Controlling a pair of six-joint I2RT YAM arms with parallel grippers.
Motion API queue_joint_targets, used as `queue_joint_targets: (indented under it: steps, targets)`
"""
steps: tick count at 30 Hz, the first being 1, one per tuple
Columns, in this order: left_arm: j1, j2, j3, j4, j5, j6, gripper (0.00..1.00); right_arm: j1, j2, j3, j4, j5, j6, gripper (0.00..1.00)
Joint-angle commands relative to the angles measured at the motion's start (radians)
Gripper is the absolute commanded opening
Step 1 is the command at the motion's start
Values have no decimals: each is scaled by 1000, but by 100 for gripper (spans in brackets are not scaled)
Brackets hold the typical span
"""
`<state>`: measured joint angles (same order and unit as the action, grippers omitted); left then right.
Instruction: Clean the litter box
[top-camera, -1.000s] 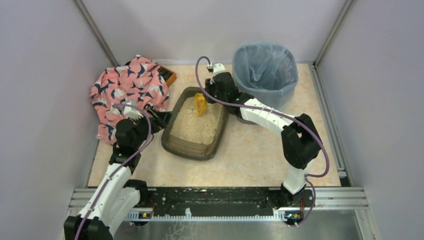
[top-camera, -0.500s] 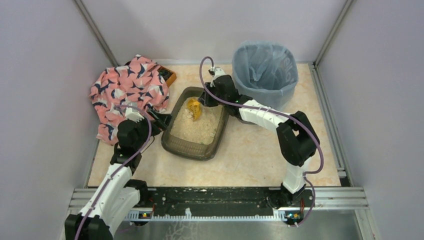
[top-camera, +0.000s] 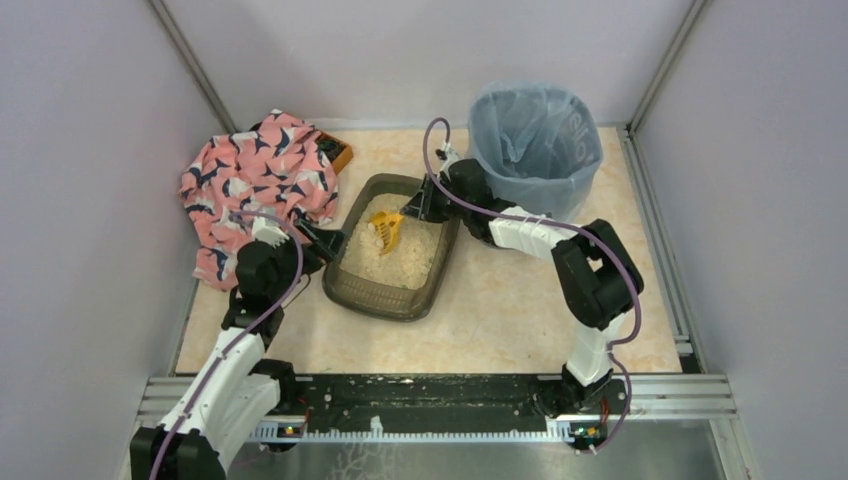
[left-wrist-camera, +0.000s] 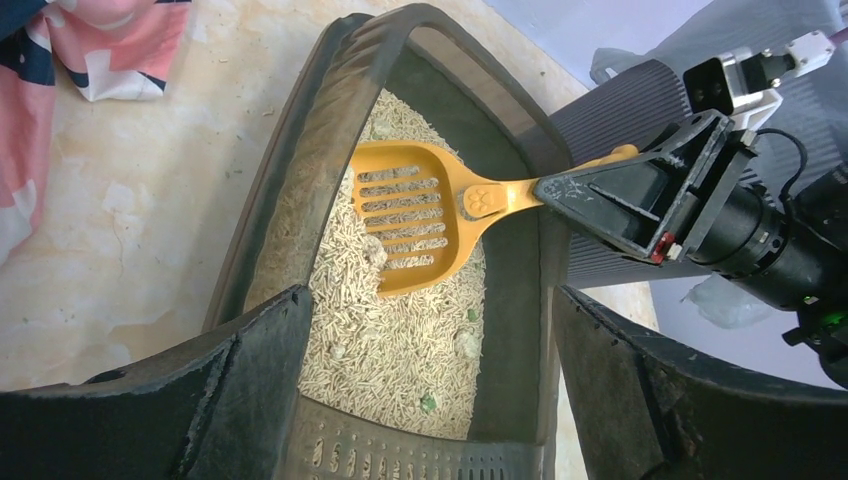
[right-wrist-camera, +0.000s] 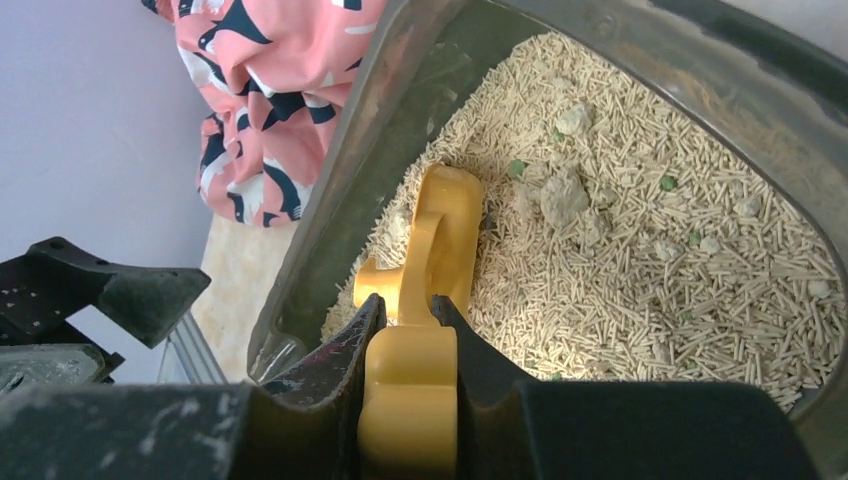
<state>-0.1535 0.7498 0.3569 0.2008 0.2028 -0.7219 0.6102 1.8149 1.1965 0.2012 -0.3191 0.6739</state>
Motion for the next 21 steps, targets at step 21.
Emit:
queue_joint_targets:
  steps: [21]
  targets:
    - [3, 8, -26, 57, 66, -39, 93, -92, -191, -131, 113, -166, 99, 0]
